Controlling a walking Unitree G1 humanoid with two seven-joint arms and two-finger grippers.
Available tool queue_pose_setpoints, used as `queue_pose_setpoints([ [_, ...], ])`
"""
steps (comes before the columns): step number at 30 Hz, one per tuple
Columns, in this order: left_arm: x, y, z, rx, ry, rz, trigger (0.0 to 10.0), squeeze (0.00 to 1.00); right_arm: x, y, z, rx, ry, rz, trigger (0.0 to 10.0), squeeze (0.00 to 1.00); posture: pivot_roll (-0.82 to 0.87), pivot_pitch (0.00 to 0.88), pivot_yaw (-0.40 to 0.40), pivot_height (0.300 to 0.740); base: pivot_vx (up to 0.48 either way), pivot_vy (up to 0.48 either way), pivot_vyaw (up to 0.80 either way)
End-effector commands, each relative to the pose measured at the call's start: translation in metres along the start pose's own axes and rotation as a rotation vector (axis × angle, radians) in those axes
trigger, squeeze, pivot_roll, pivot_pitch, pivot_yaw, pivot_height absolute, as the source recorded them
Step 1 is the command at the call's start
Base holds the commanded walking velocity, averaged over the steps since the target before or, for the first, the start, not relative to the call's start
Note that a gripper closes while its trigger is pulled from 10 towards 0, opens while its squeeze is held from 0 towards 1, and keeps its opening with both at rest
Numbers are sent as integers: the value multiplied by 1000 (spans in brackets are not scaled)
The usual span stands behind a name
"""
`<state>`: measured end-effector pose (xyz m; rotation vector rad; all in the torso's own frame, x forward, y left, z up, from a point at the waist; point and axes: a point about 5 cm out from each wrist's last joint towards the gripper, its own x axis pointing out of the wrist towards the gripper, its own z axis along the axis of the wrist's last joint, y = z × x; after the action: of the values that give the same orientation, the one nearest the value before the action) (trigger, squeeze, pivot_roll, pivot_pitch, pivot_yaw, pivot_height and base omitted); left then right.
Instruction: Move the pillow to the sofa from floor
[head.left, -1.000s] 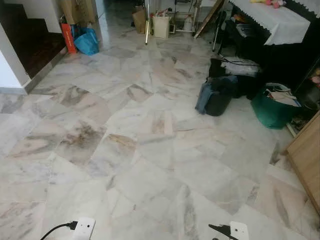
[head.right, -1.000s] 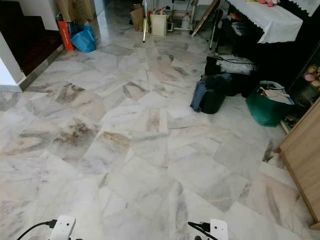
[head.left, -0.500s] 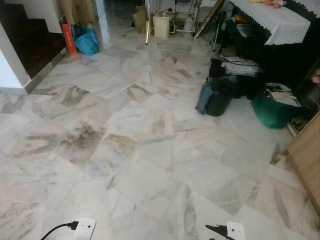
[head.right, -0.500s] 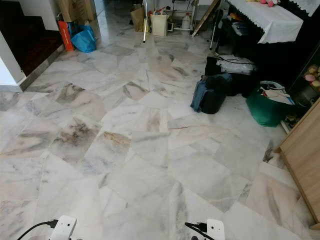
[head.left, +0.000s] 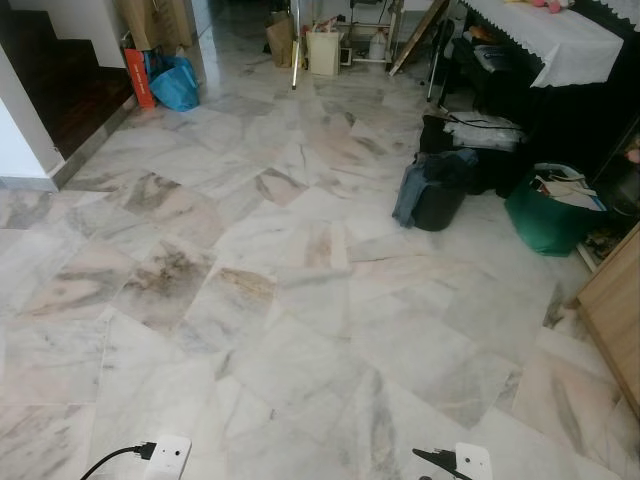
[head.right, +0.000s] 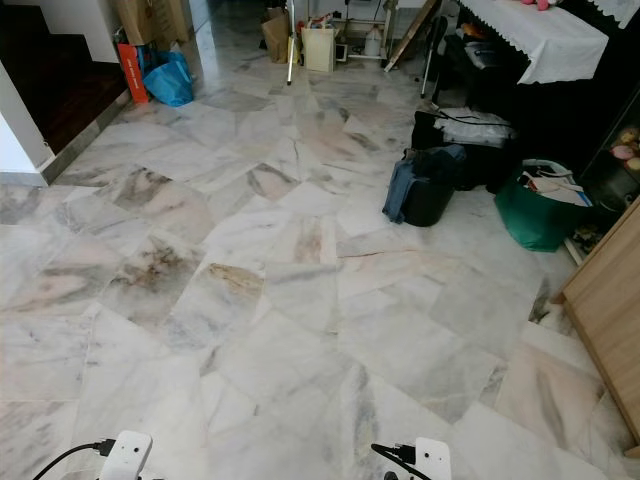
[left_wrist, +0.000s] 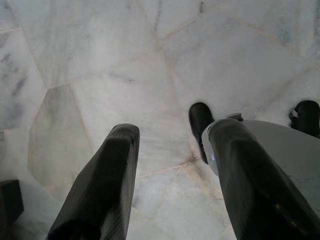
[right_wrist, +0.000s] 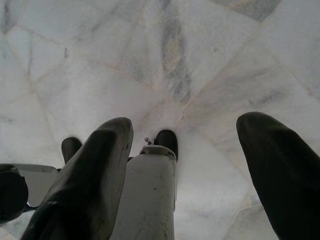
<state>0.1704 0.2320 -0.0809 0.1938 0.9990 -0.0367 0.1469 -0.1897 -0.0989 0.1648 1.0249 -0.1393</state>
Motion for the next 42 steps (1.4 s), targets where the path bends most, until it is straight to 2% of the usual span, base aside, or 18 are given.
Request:
queue_pose_setpoints([
  [1, -1, 2, -4, 20, 19, -1, 10000, 0, 0, 0, -4, 15, 11, -4, 10000, 0, 72, 0, -14, 740, 0, 0, 0],
  [8, -1, 1, -4, 13, 20, 0, 10000, 0, -1, -2, -3, -10, 9, 1, 10000, 0, 72, 0, -21, 740, 0, 0, 0],
  [42, -1, 2, -5, -6, 20, 6, 10000, 0, 0, 0, -3, -50, 18, 20, 10000, 0, 74, 0, -30, 740, 0, 0, 800],
])
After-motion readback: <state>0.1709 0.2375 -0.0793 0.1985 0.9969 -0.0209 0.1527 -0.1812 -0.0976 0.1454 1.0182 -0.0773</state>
